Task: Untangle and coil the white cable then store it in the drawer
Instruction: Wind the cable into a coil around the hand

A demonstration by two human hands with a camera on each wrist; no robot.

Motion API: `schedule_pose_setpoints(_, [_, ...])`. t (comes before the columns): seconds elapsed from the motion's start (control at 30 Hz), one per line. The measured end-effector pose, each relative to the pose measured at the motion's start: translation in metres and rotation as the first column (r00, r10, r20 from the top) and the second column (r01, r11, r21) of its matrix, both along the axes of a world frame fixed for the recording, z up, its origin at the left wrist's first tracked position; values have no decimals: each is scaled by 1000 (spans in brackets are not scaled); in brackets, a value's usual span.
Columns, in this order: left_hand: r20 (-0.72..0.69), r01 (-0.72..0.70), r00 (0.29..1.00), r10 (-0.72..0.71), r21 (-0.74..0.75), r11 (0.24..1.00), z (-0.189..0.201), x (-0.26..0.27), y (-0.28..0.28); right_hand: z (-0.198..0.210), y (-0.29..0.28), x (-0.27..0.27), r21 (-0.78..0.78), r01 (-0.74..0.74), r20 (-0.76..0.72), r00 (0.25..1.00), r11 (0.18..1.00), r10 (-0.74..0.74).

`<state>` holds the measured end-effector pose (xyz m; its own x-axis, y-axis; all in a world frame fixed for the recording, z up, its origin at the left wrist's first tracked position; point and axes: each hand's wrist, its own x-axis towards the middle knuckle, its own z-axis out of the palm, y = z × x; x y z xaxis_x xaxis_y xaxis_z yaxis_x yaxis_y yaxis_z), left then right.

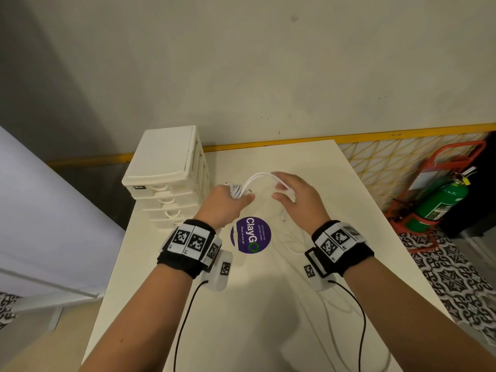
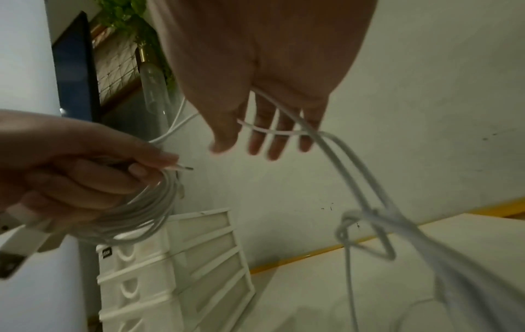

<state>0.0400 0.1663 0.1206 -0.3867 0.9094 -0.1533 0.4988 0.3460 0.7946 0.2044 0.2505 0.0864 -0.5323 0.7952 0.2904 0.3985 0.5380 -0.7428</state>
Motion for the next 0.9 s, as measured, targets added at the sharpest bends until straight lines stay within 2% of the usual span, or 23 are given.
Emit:
schedule_pose_setpoints(0.1, [30,1,1000,1,-44,999,-7,0,-6,13,-3,4,-195,-57,-191,981,979,19])
schedule_pose_setpoints(0.17, [28,-2,1000,4,-71,997,-12,-4,-11,20,-1,9,-258,-120,-216,974,959,63])
schedule_pose_setpoints(0.27, [-120,-19,993,6,-107,994,-23,-17,-14,20,4,16,-252,-143,-143,984,957,110])
schedule_pose_setpoints(0.33, [-195,-6,981,-21,-137,991,-26,-22,-15,11,10,20,-206,-46,-51,998,977,36])
schedule_pose_setpoints(0.4, [-193,58,977,-95,-188,980,-26,-20,-17,1,16,22,-179,53,-21,998,982,-58])
schedule_pose_setpoints(0.5, [-20,255,964,-265,-208,944,-23,-5,-25,-10,20,17,-110,131,-62,989,985,-138])
schedule_pose_setpoints(0.6, [82,408,912,-401,-107,907,-23,14,-31,-12,23,5,81,170,-56,985,982,-166])
schedule_pose_setpoints(0.67, [149,445,887,-436,-29,895,-21,22,-32,-17,25,0,179,158,-9,987,971,-159])
schedule_pose_setpoints(0.77, [339,402,840,-424,139,905,-13,24,-31,-23,21,-6,81,37,-7,999,996,-36])
schedule_pose_setpoints(0.83, [543,281,743,-390,277,919,-6,24,-29,-25,9,-8,-37,-36,-58,998,999,34])
schedule_pose_setpoints(0.9, [668,137,637,-385,394,909,1,19,-24,-32,-5,-10,-90,-34,-114,993,995,24])
